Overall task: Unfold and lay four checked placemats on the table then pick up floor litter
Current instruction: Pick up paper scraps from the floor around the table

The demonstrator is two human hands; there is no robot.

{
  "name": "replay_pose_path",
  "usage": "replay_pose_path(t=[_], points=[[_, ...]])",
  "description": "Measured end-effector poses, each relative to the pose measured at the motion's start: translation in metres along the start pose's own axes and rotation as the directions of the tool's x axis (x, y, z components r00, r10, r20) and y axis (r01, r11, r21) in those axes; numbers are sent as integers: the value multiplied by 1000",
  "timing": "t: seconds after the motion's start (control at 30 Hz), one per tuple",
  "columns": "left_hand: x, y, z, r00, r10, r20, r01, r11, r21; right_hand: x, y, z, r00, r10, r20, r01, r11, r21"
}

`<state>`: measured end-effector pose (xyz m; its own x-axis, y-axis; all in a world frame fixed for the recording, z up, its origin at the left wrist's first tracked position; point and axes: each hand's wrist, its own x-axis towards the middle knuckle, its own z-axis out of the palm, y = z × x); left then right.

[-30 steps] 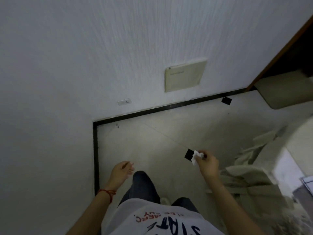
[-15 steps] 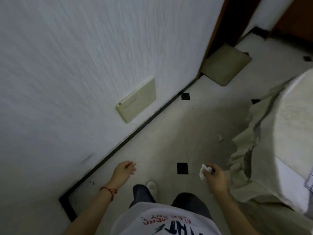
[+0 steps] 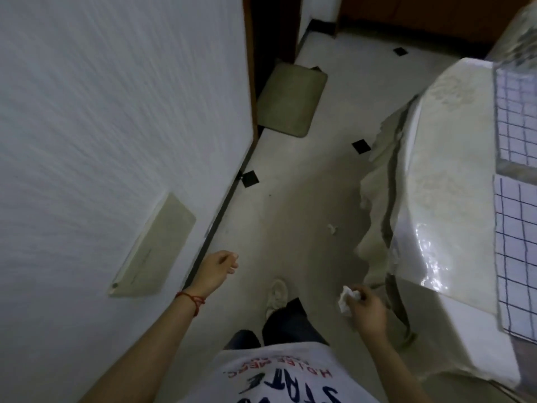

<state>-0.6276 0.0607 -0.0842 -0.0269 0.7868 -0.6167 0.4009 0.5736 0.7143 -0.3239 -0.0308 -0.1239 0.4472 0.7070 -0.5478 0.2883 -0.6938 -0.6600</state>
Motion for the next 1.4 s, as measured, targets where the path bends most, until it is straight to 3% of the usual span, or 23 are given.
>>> replay_pose_path(t=[0.37,0.57,0.7,0.8,1.0,1.17,1.4], points=[[127,93,-13,995,-58,86,47,992,119,118,-151,29,1000,-5,-15,6,996,93],[224,151,-8,961,-77,266,-2,959,285,165,-179,41,975,171,-140,-134,961,243],[305,188,1,917,-102,385,-65,914,400,204,-178,65,906,357,-227,-276,905,323],[362,209,18,888,-106,447,-130,875,466,237,-172,88,851,462,-252,-348,853,389],[454,201,81,816,-110,567,-269,795,543,307,-139,128,816,517,-258,-393,824,407],[523,149,164,755,-69,653,-398,743,538,383,-73,165,767,590,-252,-462,781,420],[609,25,282,717,-3,697,-534,641,551,470,48,214,685,654,-321,-405,708,579]])
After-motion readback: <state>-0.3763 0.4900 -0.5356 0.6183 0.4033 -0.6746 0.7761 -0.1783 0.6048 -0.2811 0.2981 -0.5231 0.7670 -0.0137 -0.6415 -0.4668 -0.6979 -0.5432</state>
